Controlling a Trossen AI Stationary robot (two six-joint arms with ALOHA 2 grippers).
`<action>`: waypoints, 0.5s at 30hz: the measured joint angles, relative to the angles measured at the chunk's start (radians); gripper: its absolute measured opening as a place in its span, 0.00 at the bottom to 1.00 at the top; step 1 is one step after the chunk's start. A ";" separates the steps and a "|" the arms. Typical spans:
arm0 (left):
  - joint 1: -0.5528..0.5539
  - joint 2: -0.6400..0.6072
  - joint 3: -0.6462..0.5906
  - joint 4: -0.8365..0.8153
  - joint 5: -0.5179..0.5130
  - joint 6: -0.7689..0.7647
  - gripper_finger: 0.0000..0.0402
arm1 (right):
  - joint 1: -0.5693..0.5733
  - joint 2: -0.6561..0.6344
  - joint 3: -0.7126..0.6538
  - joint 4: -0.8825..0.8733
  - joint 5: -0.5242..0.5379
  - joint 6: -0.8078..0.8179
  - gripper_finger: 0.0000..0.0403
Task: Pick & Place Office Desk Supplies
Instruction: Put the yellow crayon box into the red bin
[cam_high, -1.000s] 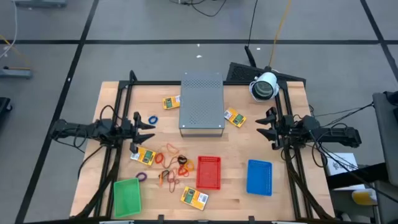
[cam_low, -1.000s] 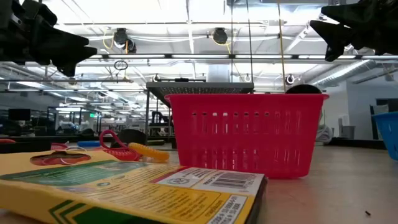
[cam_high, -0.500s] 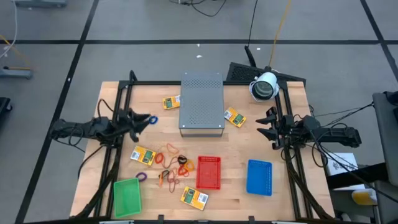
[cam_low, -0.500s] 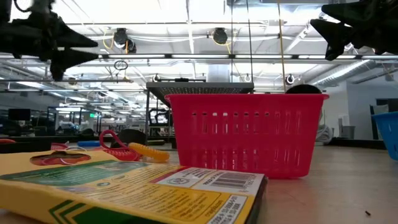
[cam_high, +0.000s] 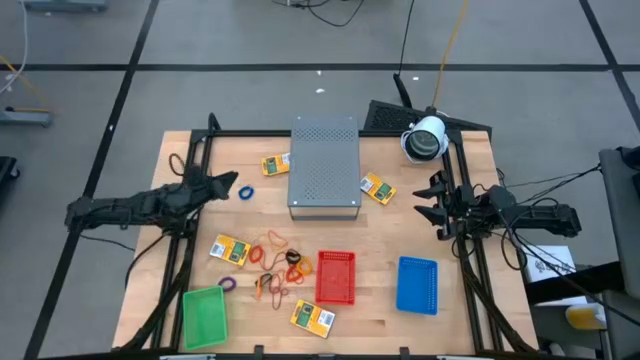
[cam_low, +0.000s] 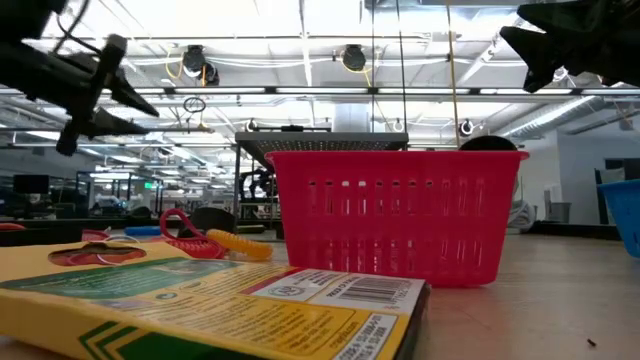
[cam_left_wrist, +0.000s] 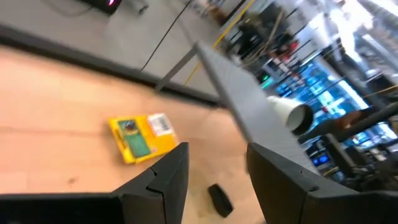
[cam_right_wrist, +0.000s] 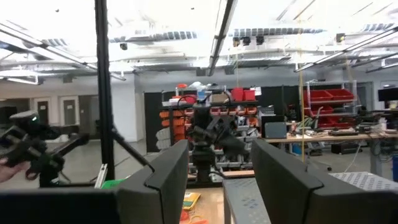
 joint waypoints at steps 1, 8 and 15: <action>0.032 0.029 0.004 -0.003 0.043 -0.017 0.42 | 0.000 0.000 0.000 0.006 0.013 0.000 0.42; 0.297 0.250 0.164 -0.047 0.346 0.072 0.42 | 0.000 0.000 0.000 0.017 0.092 -0.016 0.42; 0.560 0.542 0.374 -0.219 0.626 0.199 0.42 | 0.000 0.000 0.000 0.027 0.087 -0.019 0.42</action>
